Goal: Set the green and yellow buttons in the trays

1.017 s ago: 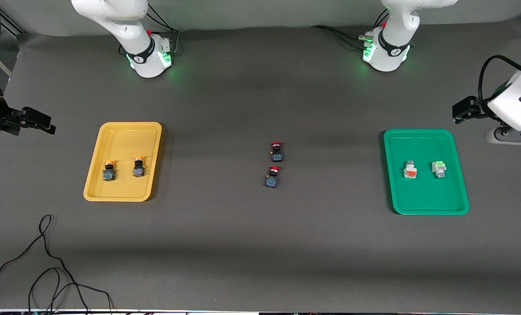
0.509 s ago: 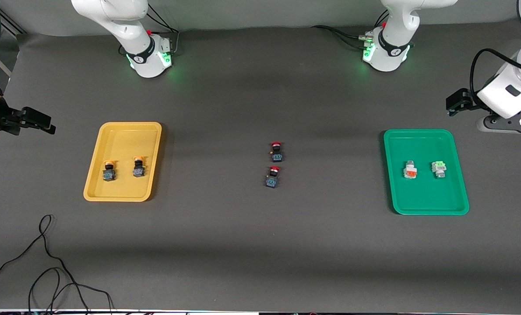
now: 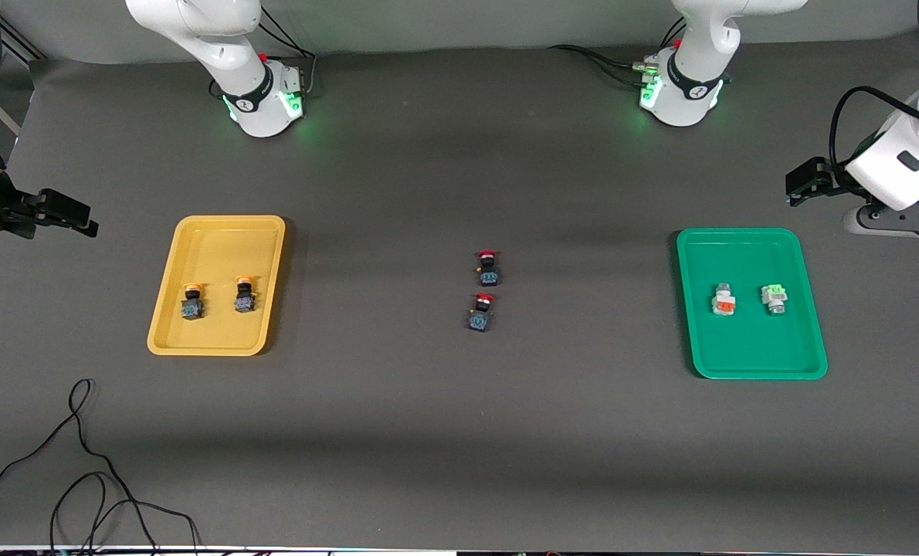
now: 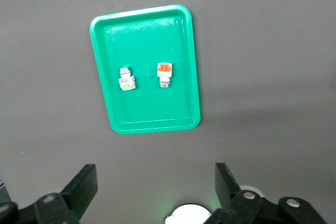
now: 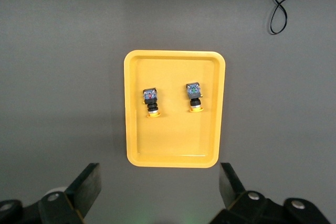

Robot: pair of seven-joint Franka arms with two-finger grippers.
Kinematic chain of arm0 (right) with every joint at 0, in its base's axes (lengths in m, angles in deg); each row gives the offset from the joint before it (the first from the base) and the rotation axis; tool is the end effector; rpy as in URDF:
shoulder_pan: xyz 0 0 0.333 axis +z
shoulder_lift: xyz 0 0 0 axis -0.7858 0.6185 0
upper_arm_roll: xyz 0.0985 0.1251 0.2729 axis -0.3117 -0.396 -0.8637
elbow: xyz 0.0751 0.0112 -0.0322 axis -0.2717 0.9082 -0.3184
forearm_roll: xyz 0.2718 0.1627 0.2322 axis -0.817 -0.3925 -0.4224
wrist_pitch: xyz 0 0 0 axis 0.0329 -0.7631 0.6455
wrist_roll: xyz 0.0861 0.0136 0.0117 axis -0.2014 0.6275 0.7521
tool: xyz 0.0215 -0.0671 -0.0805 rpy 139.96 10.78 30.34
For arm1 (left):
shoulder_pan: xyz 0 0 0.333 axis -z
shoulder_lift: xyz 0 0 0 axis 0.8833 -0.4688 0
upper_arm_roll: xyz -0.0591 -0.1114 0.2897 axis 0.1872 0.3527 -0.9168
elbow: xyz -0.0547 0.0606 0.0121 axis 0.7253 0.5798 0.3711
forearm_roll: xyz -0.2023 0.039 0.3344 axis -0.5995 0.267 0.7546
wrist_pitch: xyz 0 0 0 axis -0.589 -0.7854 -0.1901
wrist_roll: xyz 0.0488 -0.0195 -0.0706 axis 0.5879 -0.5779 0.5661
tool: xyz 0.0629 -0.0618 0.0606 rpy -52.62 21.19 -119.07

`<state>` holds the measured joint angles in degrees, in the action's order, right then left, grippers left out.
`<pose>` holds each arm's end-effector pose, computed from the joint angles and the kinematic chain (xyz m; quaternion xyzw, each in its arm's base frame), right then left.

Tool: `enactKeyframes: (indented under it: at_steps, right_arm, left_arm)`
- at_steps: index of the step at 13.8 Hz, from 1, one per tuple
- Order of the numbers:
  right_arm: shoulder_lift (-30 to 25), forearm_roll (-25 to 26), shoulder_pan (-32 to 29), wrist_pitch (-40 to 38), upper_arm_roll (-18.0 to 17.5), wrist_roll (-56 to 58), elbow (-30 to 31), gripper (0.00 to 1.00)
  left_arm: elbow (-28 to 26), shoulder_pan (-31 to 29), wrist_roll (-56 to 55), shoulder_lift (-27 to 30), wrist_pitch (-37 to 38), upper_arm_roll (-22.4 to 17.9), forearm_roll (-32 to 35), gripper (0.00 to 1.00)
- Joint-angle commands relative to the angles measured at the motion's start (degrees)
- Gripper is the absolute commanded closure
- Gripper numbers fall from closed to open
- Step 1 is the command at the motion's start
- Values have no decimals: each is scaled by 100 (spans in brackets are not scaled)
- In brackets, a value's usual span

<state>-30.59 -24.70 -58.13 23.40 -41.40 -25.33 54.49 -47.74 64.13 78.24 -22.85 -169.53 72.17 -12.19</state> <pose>0.5486 -0.0396 0.5971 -0.9995 0.0114 0.0306 0.0005 0.5363 -0.0446 0.6027 -0.9949 0.0575 0.0653 0.0504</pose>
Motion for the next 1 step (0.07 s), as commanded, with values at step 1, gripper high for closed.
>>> enactKeyframes:
  at_steps: [1]
  right_arm:
    - [51,100,-60,-12,-76,-77,-106,0]
  left_arm:
    - [-56,63,-82,55,-38,-65,-66,0]
